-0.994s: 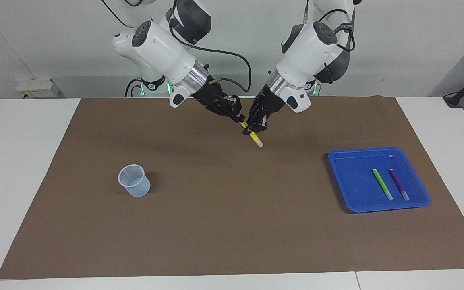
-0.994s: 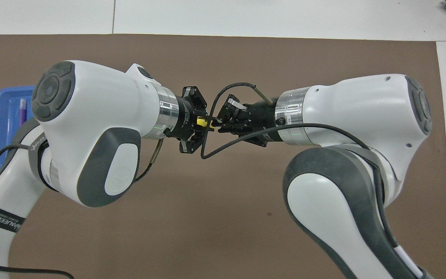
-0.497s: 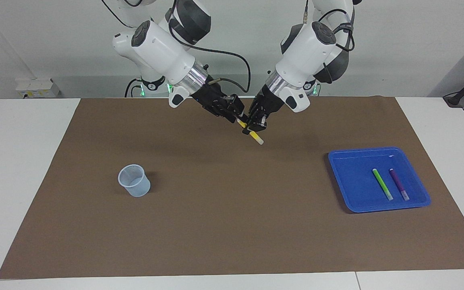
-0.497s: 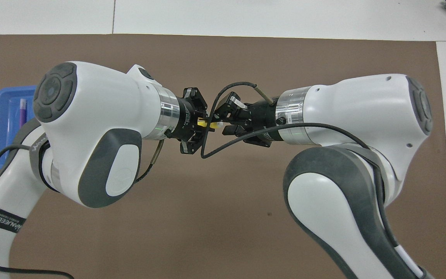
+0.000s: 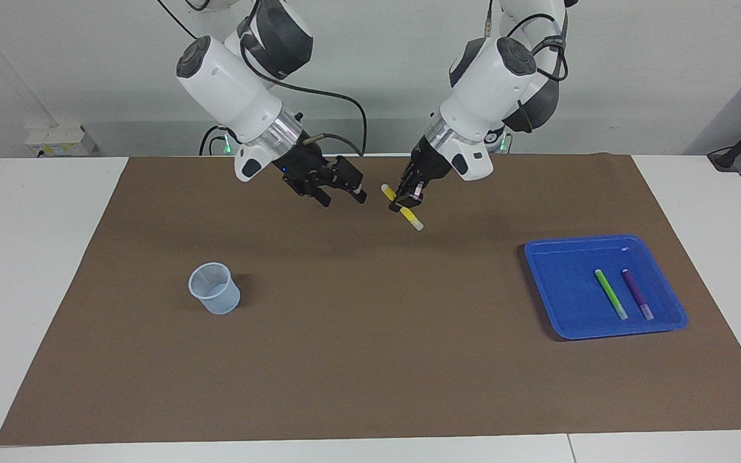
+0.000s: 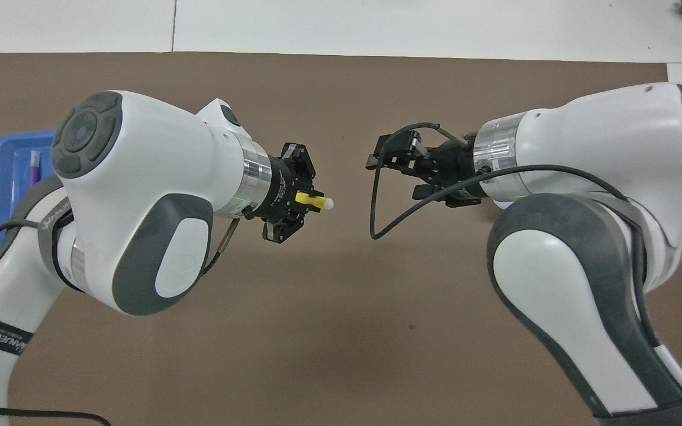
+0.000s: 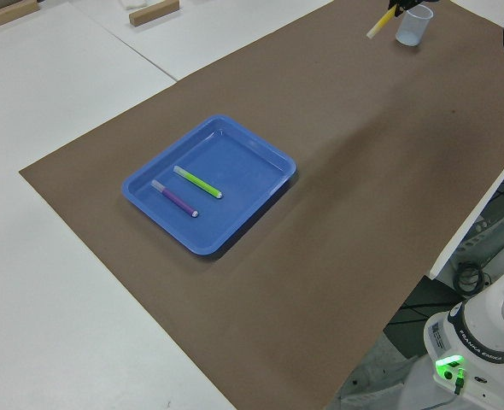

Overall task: Right arm passes pens to left for tray arrangement
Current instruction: 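Carry the yellow pen to the tray with the left gripper while the right gripper withdraws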

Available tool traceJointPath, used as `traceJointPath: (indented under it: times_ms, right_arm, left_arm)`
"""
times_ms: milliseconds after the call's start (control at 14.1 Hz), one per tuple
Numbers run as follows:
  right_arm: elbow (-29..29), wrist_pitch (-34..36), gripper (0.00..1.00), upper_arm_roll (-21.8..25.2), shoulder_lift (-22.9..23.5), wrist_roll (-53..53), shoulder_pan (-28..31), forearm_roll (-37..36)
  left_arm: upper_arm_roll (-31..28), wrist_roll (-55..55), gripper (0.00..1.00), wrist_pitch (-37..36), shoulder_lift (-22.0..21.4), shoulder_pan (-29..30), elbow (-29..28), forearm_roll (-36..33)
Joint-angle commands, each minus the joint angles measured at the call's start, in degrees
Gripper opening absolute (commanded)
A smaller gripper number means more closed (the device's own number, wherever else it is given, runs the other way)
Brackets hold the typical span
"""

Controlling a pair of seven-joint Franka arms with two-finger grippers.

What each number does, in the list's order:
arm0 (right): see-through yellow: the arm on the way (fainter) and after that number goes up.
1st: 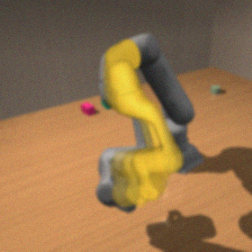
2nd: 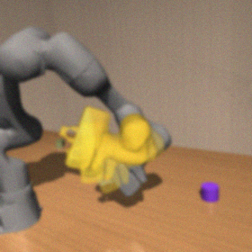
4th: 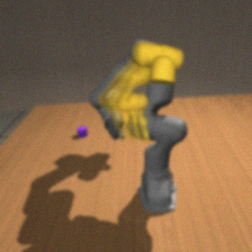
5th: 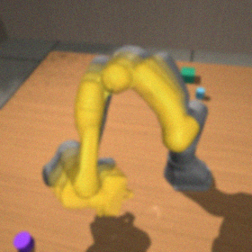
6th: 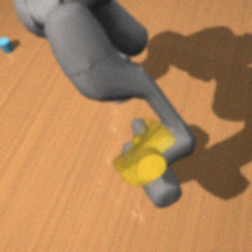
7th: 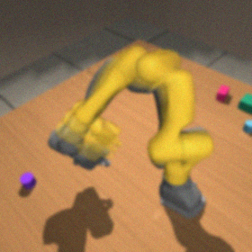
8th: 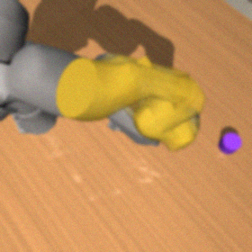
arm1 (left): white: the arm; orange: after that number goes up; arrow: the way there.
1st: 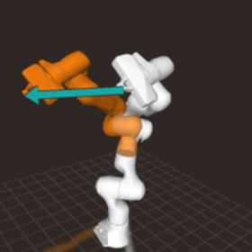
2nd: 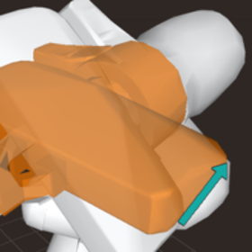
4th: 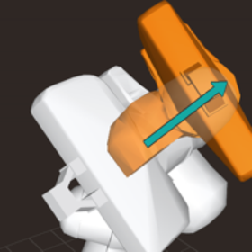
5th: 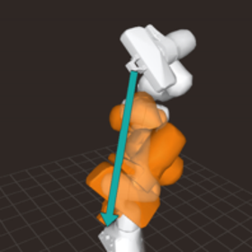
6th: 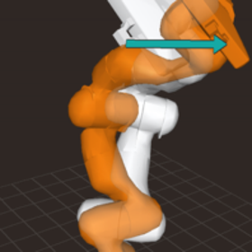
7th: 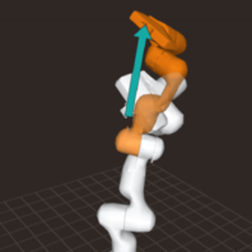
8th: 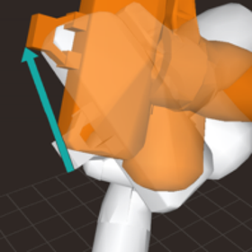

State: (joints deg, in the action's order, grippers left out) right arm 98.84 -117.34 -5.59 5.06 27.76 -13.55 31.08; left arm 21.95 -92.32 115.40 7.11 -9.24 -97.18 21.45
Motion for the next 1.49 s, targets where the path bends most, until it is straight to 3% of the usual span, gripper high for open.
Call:
traceJointPath:
  times_ms: [0,142,355,568,710,923,1278,1420]
  right_arm:
    - [-0.2,4.3,1.00,-0.3,-1.0,-8.1,2.5,-7.5]
    - [-0.1,11.3,1.00,-0.4,-2.1,-14.3,5.8,-13.9]
    - [-0.2,19.2,1.00,-0.3,-3.6,-20.9,13.9,-15.5]
    - [-0.5,20.3,1.00,-0.2,-4.4,-24.8,18.5,-26.0]
    - [-0.3,22.0,1.00,-0.3,-5.7,-26.4,20.7,-27.7]
    - [-3.3,22.5,1.00,-0.4,-7.2,-26.4,20.6,-28.3]
    - [-1.1,24.0,1.00,-0.3,-9.0,-27.1,20.4,-28.4]
    - [-0.9,24.4,1.00,-0.2,-9.1,-27.5,20.8,-28.6]
  left_arm:
    - [-0.3,9.7,0.11,-4.7,-2.6,2.6,-1.7,-0.7]
    - [-0.3,17.2,0.11,-7.0,-3.1,4.8,-2.0,-0.8]
    - [-0.5,27.9,0.10,-12.2,-3.5,8.9,-2.0,-4.1]
    - [-0.6,37.7,0.08,-14.0,-3.7,14.6,-2.1,-7.6]
    - [-0.6,46.8,0.06,-15.0,-4.2,19.7,-3.0,-8.3]
    - [-0.6,58.8,0.05,-15.3,-4.8,23.8,-4.5,-8.8]
    - [-0.6,79.8,0.06,-9.3,-4.4,29.0,-8.3,-12.5]
    - [-0.5,85.1,0.06,-7.3,-2.6,29.9,-8.3,-18.7]
